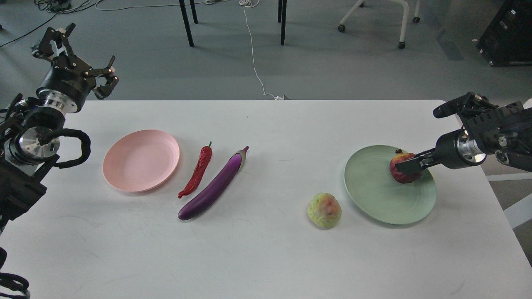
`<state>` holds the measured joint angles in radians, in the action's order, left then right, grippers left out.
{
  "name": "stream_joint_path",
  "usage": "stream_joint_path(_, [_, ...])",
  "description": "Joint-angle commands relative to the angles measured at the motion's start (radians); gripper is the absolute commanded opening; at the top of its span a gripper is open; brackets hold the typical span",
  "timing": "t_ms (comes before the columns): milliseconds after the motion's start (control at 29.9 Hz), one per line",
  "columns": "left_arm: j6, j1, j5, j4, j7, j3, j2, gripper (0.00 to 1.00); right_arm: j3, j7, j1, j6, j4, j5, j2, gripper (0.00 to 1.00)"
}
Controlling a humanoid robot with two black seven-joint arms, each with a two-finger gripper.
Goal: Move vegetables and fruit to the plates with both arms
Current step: 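Move the right gripper to the yellow-green fruit and grasp it, then lift the yellow-green fruit onto the green plate and release it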
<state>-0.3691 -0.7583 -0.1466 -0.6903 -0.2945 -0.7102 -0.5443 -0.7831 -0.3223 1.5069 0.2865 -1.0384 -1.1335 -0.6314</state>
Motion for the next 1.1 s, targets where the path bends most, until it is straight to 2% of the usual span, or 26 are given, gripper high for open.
stream_joint_path(0, [-0.001,0.001,-0.001,0.000,0.000,0.000,0.001,0.98,0.042,-0.001,0.061,0.026,-0.032,0.021,0.022,0.98])
stream_joint_path(234, [0.001,-0.003,0.001,0.000,0.000,-0.002,0.001,0.98,0.028,-0.007,0.114,0.040,-0.213,0.112,0.153,0.95])
stream_joint_path(601, [-0.002,-0.001,0.001,0.002,-0.002,-0.002,0.001,0.98,-0.033,-0.011,0.090,0.039,-0.215,0.179,0.298,0.90])
stream_joint_path(835, [-0.002,0.001,0.001,0.003,-0.003,-0.002,0.001,0.98,-0.051,-0.009,0.042,0.033,-0.175,0.176,0.351,0.78])
stream_joint_path(1069, [-0.004,0.002,0.001,0.003,-0.003,0.000,0.000,0.98,-0.051,-0.009,0.030,0.025,-0.155,0.178,0.378,0.54])
